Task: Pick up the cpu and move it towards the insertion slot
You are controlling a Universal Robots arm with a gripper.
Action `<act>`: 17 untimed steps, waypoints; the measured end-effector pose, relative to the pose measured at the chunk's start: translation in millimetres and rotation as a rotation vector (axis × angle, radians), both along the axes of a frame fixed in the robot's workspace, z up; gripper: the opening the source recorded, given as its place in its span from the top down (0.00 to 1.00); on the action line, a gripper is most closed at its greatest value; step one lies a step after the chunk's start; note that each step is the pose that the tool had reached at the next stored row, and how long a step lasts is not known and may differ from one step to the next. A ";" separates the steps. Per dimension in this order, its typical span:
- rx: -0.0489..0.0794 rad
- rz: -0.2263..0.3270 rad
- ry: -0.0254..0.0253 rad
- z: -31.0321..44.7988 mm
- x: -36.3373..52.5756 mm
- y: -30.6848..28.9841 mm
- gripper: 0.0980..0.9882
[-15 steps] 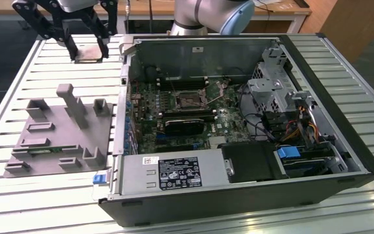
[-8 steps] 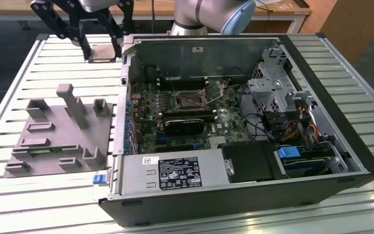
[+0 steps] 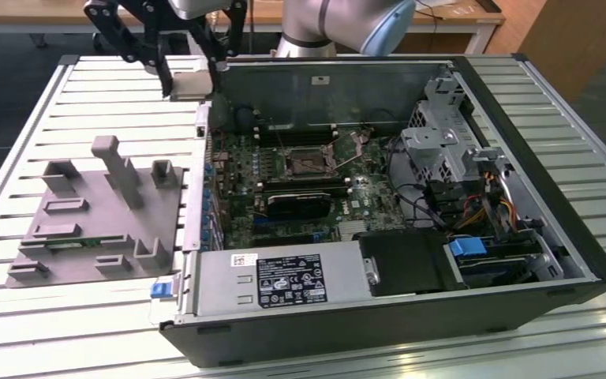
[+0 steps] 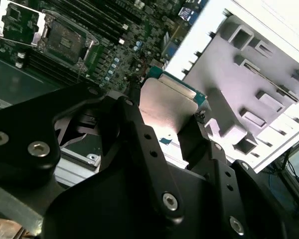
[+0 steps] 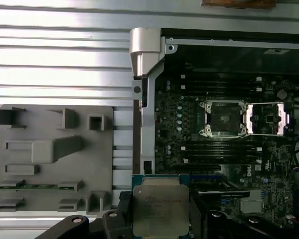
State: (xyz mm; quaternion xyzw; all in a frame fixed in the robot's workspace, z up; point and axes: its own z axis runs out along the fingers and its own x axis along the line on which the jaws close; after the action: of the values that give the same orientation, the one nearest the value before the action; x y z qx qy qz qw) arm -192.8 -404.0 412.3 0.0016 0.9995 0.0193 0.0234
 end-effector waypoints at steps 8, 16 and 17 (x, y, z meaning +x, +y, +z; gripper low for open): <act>0.000 0.000 0.0014 0.0 33.7 0.0 0.50; 0.000 0.000 0.0037 0.0 69.9 0.0 0.50; 0.000 0.000 0.0038 -0.1 74.4 0.0 0.50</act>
State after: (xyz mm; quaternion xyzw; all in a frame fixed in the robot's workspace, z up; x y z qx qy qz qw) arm -118.4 -404.0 412.2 0.0016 0.9996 0.0193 0.0215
